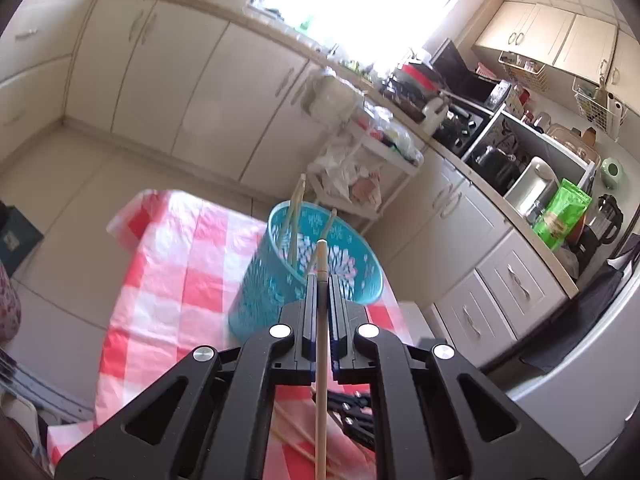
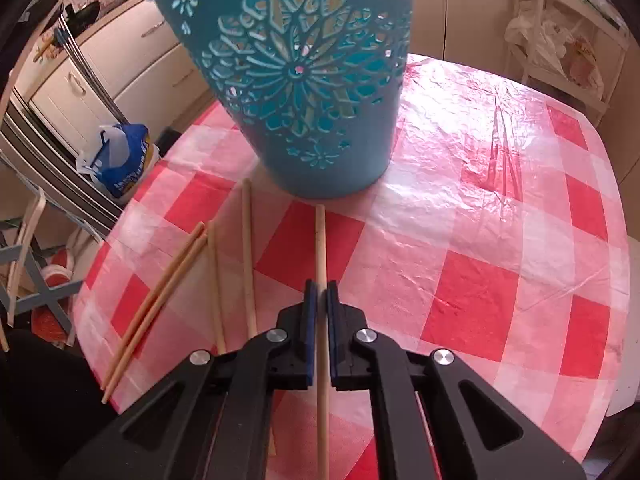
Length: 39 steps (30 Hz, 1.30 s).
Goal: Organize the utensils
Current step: 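Drop the left gripper's stick into the teal cup while the right gripper grasps a stick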
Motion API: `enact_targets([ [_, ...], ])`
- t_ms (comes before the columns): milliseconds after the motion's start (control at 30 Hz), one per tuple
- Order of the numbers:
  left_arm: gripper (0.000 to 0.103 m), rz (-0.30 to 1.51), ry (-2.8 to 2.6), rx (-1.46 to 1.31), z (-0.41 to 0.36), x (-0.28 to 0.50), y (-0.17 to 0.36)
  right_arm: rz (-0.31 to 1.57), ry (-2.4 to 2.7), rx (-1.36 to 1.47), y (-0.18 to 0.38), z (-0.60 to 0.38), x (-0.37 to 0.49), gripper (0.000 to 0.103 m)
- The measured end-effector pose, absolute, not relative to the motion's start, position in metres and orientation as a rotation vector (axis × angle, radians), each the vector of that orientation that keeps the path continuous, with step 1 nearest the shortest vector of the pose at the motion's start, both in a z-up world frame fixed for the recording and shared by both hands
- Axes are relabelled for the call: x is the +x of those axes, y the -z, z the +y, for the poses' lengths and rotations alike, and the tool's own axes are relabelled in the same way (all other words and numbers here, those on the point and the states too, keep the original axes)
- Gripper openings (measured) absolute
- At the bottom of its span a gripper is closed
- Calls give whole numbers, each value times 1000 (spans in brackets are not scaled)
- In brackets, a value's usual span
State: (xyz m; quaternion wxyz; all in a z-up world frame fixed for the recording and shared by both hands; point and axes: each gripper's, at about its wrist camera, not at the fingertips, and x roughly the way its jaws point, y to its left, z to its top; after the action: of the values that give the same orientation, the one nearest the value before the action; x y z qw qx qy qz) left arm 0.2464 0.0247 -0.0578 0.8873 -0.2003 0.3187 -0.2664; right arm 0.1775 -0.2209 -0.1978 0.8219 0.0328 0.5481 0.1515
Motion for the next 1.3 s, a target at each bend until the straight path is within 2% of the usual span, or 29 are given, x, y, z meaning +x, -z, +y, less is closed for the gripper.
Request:
enact_targets([
  [300,5,305,435,-415,9,263,-13,1136,-378,319,178,-256,162,6],
  [500,5,102,269,-395,-9,273,-29,1127,-356,383,176,-273,169,6],
  [1100,5,136,167,-300,-38,298,18,1053,-294,493,166,-299,167,6],
  [1300,22,177,174,-299,-35,290,19,956,-271,563,149,-312,165,6],
])
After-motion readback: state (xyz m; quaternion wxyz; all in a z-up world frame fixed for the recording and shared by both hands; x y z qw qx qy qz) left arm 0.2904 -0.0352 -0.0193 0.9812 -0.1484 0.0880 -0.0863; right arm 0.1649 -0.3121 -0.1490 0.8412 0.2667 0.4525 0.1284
